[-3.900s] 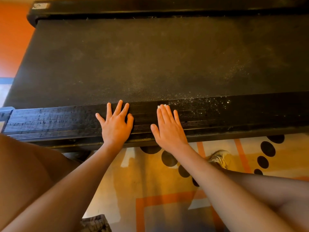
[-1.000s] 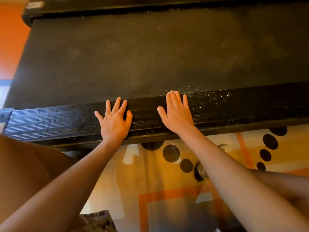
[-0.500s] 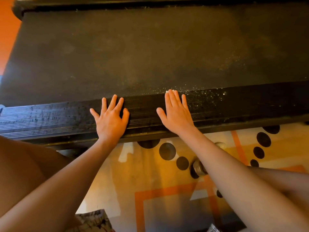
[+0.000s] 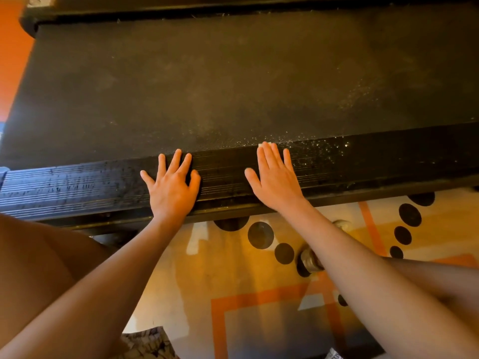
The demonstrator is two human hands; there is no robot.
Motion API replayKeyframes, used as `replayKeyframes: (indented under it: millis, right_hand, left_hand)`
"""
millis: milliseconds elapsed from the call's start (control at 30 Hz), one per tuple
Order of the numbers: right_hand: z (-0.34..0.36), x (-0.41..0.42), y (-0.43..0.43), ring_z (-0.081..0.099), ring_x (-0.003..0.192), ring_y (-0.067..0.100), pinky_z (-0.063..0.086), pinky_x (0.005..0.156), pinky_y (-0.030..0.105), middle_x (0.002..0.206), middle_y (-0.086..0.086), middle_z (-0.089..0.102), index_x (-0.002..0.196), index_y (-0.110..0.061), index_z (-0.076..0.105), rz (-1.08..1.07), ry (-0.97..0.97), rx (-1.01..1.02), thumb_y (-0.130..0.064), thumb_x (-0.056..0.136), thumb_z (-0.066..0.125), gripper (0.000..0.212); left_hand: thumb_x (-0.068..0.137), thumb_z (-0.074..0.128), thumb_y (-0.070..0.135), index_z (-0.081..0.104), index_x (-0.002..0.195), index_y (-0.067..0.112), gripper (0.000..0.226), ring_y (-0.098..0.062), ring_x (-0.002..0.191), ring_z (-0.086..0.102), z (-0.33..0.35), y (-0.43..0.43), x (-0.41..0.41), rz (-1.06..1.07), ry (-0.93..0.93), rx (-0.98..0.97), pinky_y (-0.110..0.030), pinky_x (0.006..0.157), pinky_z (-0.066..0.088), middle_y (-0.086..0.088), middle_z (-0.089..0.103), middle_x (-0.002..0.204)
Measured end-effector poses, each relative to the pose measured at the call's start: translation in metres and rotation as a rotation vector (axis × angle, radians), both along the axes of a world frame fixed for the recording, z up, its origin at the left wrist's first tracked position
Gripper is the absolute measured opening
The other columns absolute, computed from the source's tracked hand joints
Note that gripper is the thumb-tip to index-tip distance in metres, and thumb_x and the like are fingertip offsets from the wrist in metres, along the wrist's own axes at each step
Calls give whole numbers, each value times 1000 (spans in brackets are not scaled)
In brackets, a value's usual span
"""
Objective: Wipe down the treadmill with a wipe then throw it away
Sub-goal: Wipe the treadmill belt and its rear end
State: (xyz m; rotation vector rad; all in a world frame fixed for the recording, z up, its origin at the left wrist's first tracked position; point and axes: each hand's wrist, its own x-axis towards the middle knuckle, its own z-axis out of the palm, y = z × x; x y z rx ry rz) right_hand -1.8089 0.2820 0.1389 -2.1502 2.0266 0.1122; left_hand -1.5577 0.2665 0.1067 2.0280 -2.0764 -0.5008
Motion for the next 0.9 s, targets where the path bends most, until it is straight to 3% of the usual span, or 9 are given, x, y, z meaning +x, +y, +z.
replayKeyframes:
  millis: [100, 200, 300, 533, 667, 767, 900]
  right_hand:
    - [1, 4, -10, -2, 159, 25, -2, 128, 46, 172, 9, 4, 164, -10, 7, -9, 3, 16, -61, 104, 10, 78]
    - [0, 2, 37, -7, 158, 22, -2, 128, 45, 172, 7, -1, 164, -12, 4, 5, -9, -10, -62, 102, 3, 80]
    - [-3, -2, 74, -12, 158, 19, -3, 129, 45, 172, 3, -7, 164, -14, 1, 9, -30, 22, -61, 104, 7, 76]
    - [-1, 2, 40, -6, 159, 23, -6, 127, 45, 172, 8, 0, 164, -12, 4, -13, -15, 12, -63, 97, -6, 85]
    - [-2, 2, 53, -10, 158, 22, -7, 127, 44, 172, 6, -4, 164, -14, 1, -8, -47, 8, -61, 99, -1, 80]
    - [-10, -3, 70, -11, 158, 20, -7, 127, 43, 173, 4, -3, 164, -14, 3, -6, -68, -17, -57, 105, 8, 74]
    - [-10, -7, 74, -9, 158, 19, -11, 125, 41, 173, 4, 1, 165, -14, 8, 3, -86, -36, -54, 106, 10, 71]
  left_hand:
    - [108, 29, 52, 28, 160, 34, 56, -29, 158, 4, 1, 1, 0, -4, -2, 2, -72, 120, -1, 4, 18, 170]
    - [108, 30, 50, 30, 160, 34, 55, -29, 158, 4, 2, 0, -4, 9, 0, 4, -72, 119, -1, 4, 19, 170]
    - [108, 31, 50, 31, 160, 33, 54, -29, 158, 4, 2, 1, -5, 16, -1, -4, -72, 119, -1, 4, 19, 170]
    - [109, 32, 46, 32, 159, 30, 53, -27, 158, 5, 4, 2, -4, -5, 13, 5, -69, 121, -2, 1, 19, 170]
    - [108, 37, 45, 38, 157, 25, 53, -27, 157, 13, 10, 4, -15, -124, 71, -52, -63, 124, 10, -2, 25, 168]
    - [108, 35, 49, 31, 160, 30, 55, -32, 157, 8, 14, -2, -49, -206, 21, 1, -66, 121, 6, -1, 19, 170]
    - [108, 29, 51, 27, 160, 34, 55, -39, 157, 1, 12, -4, -86, -111, -46, 31, -74, 116, -1, 0, 15, 171]
